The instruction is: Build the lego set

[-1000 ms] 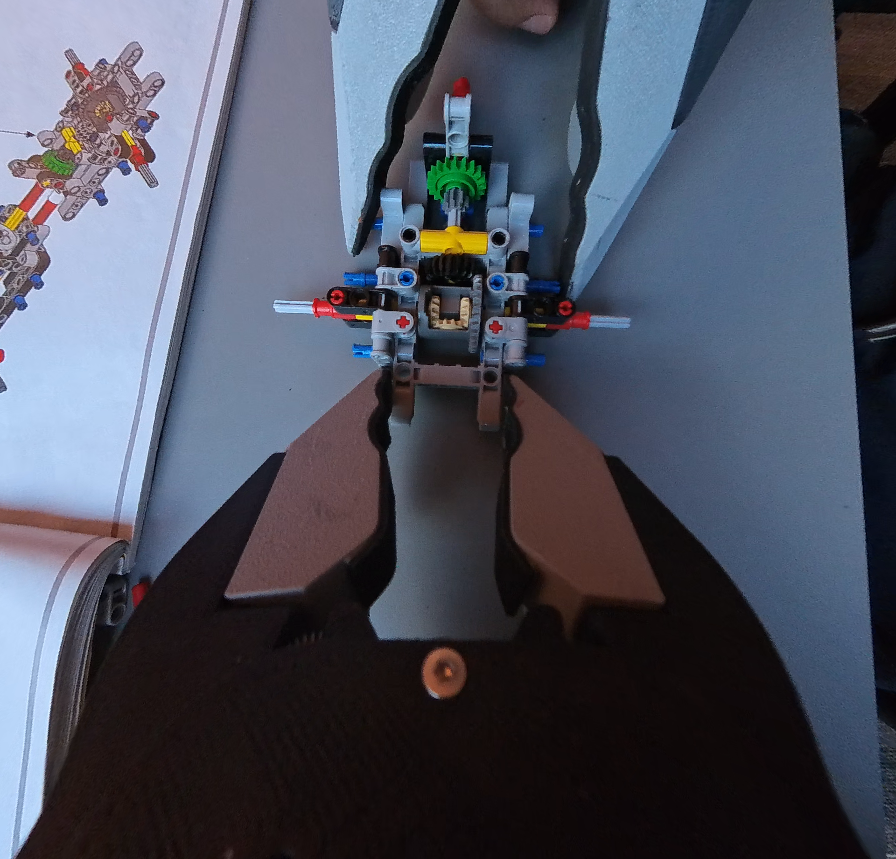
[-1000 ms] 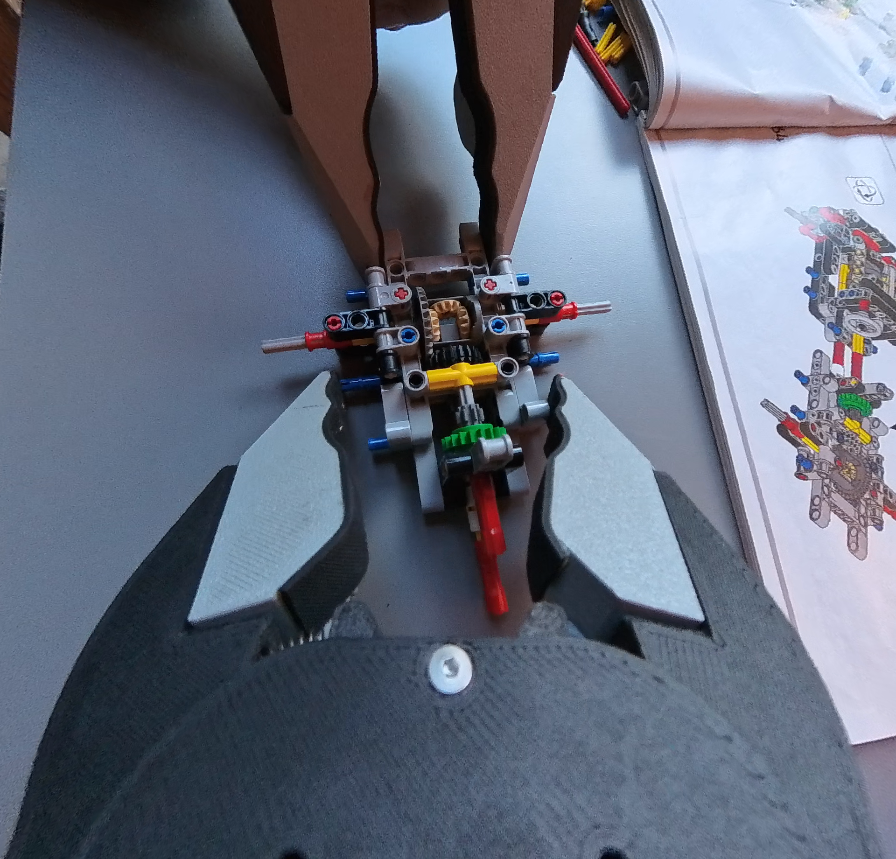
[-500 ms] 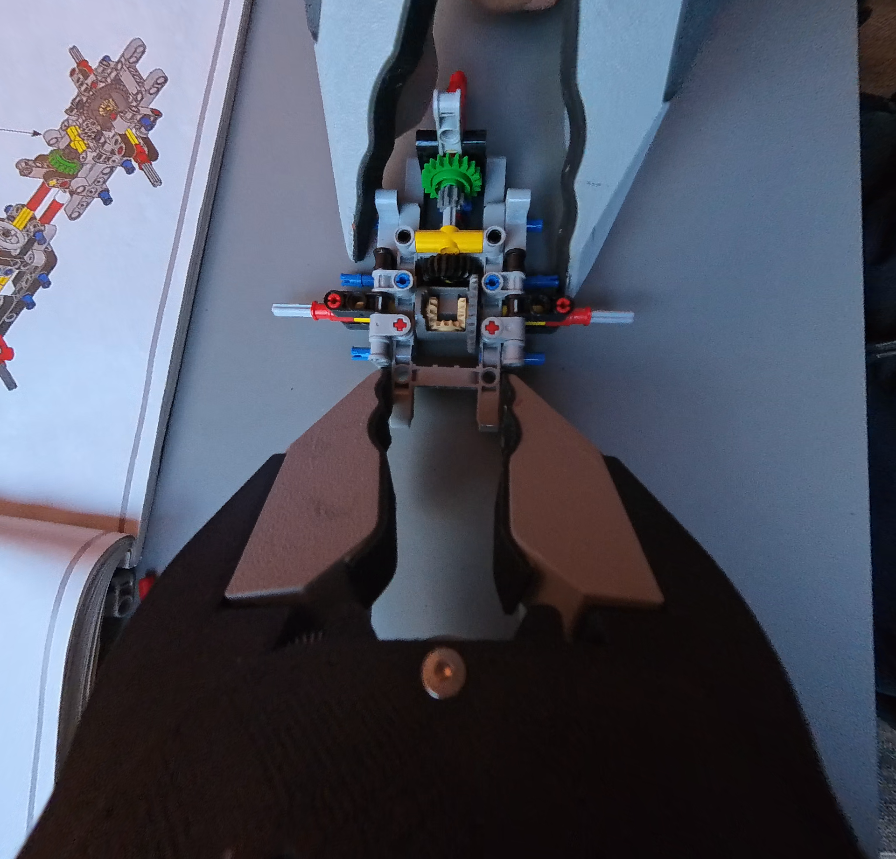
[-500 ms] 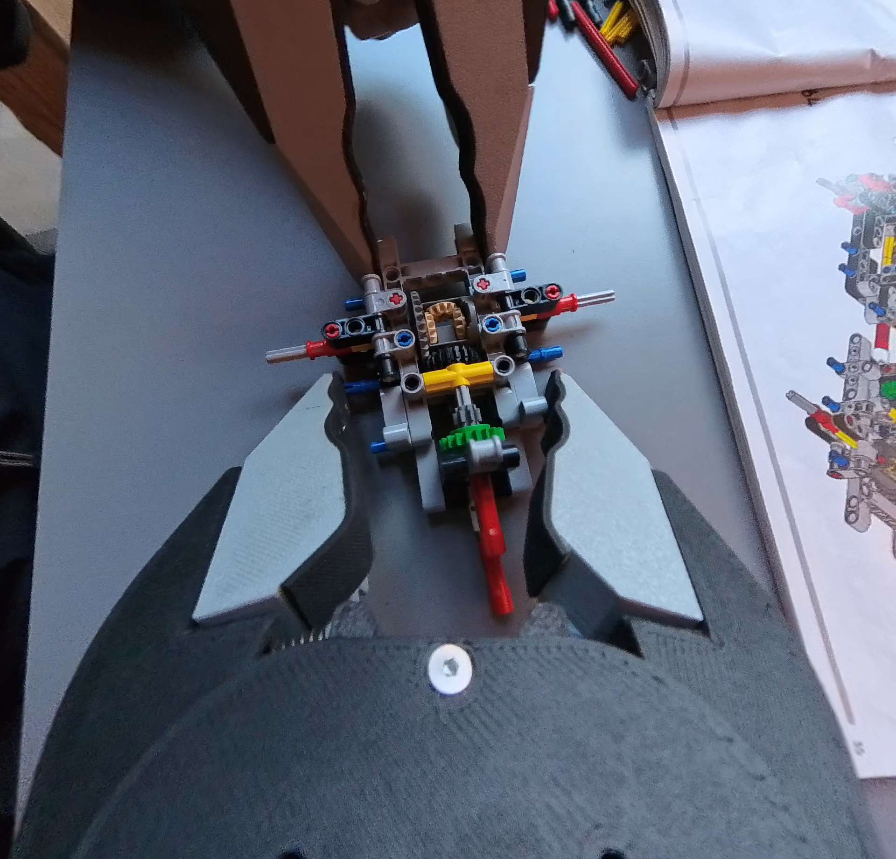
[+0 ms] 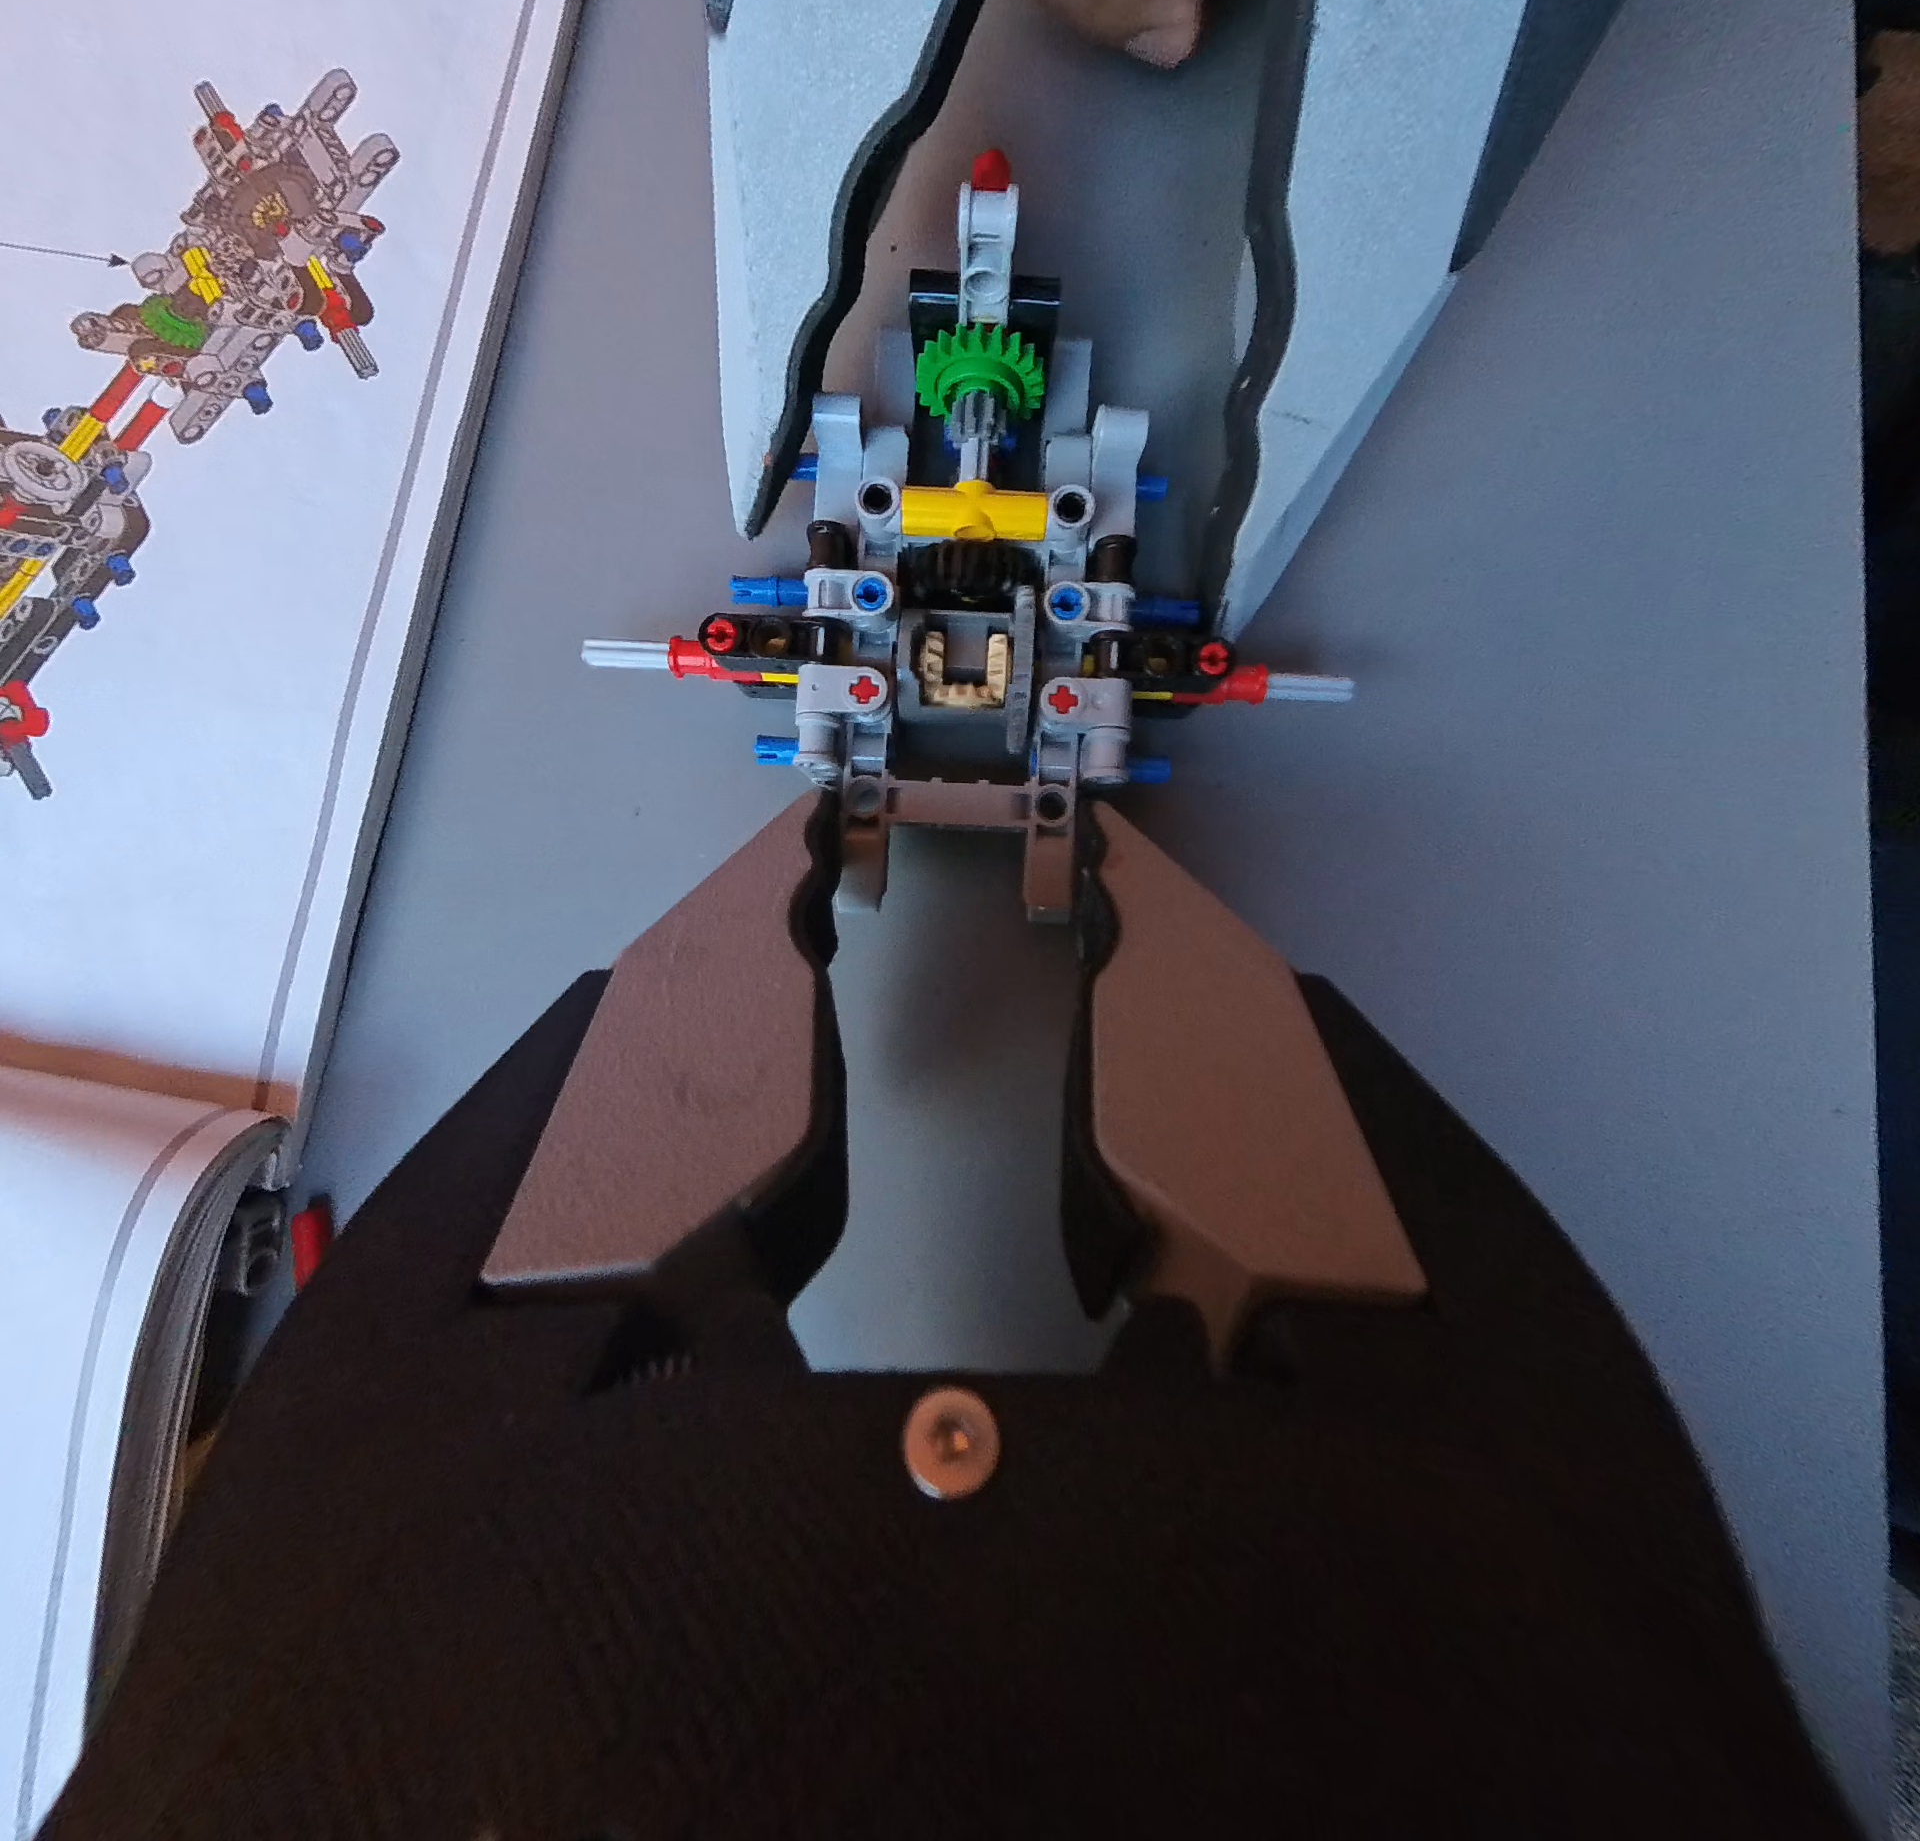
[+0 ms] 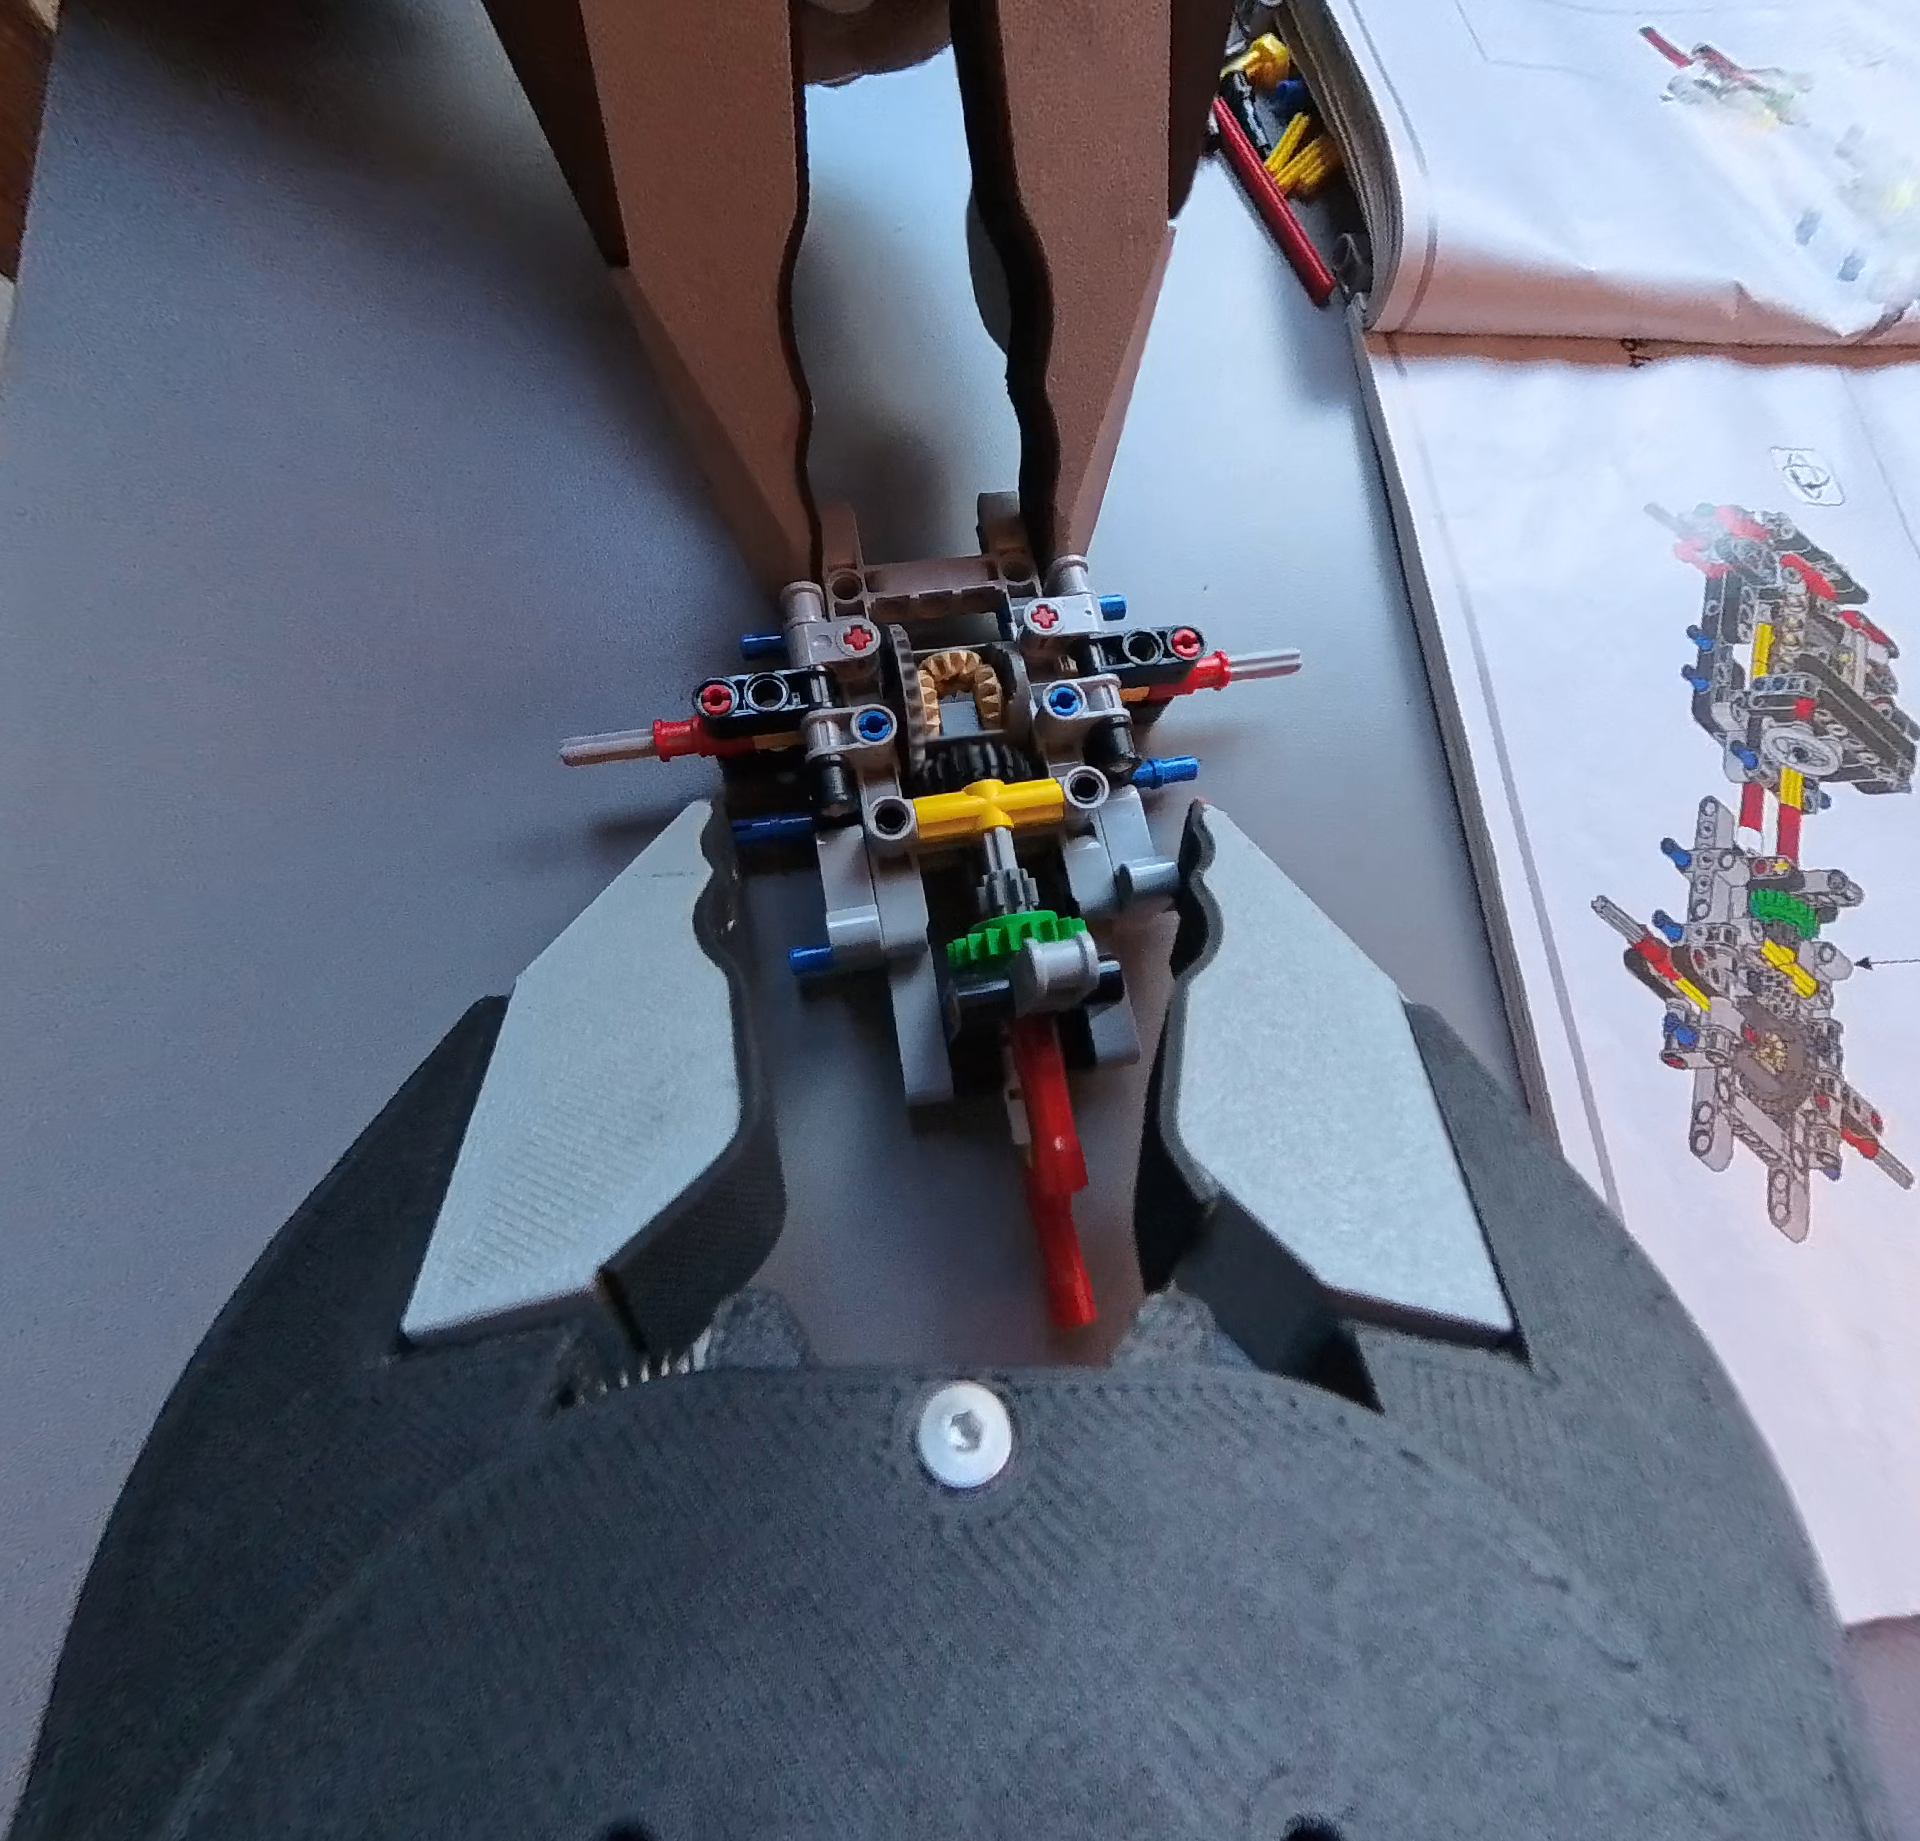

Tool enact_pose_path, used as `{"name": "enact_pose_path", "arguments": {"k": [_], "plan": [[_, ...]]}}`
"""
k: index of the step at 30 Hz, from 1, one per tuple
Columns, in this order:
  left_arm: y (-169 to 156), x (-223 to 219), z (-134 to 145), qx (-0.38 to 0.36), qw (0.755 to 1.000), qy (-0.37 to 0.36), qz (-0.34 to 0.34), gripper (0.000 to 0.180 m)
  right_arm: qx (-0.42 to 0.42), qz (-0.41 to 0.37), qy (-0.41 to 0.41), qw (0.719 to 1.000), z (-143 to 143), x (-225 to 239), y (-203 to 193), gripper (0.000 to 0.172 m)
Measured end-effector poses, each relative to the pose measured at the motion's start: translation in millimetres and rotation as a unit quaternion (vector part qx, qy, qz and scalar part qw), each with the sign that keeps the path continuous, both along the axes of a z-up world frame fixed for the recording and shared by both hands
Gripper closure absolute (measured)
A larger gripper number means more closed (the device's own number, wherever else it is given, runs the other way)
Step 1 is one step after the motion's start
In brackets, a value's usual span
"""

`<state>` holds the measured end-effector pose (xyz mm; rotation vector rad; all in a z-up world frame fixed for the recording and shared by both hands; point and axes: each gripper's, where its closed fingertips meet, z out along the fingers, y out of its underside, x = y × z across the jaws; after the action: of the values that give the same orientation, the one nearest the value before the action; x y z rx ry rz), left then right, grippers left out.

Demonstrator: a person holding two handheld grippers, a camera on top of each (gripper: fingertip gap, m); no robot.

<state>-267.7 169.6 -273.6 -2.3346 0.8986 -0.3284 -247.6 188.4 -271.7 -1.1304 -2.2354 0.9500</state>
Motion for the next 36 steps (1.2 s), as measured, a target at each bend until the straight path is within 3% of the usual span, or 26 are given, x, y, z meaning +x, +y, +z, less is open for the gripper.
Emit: {"name": "enact_pose_path", "arguments": {"k": [3,6,10,13,18,22,25,26,32,36], "plan": [[-1,1,0,0.002,1.000,-0.006,-0.004,0.139,0.015,0.007,0.017,1.000,2,0,0,0.089],[1,-4,0,0.013,1.000,0.004,0.008,0.116,0.035,0.018,0.044,0.998,7,2,0,0.085],[-2,-6,-1,0.009,1.000,-0.016,0.003,0.107,0.006,0.054,0.065,0.996,17,10,-5,0.081],[-1,-1,-1,0.007,1.000,-0.022,-0.004,0.094,-0.038,0.063,0.049,0.996,22,12,1,0.073],[4,6,-4,0.011,1.000,-0.011,-0.020,0.086,-0.045,0.073,-0.021,0.996,9,11,24,0.070],[2,15,-1,0.016,0.999,-0.019,-0.046,0.120,-0.015,0.128,-0.052,0.990,-5,11,9,0.071],[3,15,-1,0.020,0.998,-0.027,-0.048,0.121,-0.013,0.142,-0.061,0.988,-5,9,4,0.071],[4,13,0,0.025,0.998,-0.029,-0.043,0.138,-0.015,0.145,-0.061,0.987,-5,8,3,0.071],[6,12,0,0.027,0.998,-0.032,-0.035,0.138,-0.003,0.129,-0.056,0.990,-4,11,3,0.089],[5,14,0,0.036,0.998,-0.021,-0.039,0.138,-0.014,0.119,-0.052,0.991,-3,11,2,0.089]]}}
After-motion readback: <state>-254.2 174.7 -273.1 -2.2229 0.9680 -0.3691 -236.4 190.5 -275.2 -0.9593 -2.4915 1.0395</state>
